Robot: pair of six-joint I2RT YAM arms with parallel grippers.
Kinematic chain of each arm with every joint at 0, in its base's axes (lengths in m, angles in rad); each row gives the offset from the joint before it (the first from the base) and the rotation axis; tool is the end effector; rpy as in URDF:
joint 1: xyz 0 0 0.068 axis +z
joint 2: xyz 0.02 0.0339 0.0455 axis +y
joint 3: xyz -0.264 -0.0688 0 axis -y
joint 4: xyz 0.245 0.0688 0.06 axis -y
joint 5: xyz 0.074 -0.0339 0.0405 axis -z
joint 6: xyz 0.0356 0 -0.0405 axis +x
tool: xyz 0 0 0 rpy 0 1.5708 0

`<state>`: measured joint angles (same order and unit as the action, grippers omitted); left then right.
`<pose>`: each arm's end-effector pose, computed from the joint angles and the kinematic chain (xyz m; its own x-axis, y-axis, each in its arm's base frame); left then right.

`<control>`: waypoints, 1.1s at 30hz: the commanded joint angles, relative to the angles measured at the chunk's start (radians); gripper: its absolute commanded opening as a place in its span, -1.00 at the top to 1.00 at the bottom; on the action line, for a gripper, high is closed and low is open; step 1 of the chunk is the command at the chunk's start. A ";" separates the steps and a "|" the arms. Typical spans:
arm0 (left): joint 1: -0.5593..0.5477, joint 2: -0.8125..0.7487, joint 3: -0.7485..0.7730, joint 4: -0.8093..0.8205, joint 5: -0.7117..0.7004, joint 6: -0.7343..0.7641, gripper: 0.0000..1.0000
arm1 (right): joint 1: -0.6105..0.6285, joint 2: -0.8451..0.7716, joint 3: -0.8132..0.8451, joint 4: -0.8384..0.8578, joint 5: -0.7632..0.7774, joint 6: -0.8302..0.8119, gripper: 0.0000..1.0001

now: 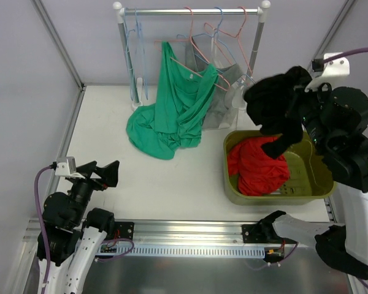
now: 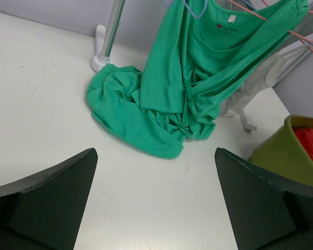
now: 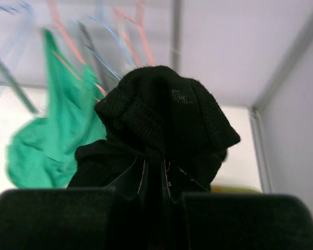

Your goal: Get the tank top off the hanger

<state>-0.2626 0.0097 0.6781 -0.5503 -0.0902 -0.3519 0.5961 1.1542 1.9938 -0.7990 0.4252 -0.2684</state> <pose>0.0200 -0.0020 0.3279 0.0475 -0.3682 -0.9285 0.2008 0.9141 -0.3522 0.1228 0.0656 0.5817 0.0776 -0.2393 -0.9678 -0.1553 0.9560 -0.2488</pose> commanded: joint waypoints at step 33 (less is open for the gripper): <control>-0.009 0.773 0.621 0.168 0.368 -0.188 -0.97 | -0.506 -0.505 -1.229 0.371 -0.033 0.525 -0.99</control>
<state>-0.2630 0.6487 1.2228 -0.4599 0.1772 -0.4900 0.0994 0.7498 0.6491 -0.3920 0.2810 0.2543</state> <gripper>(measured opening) 0.986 0.990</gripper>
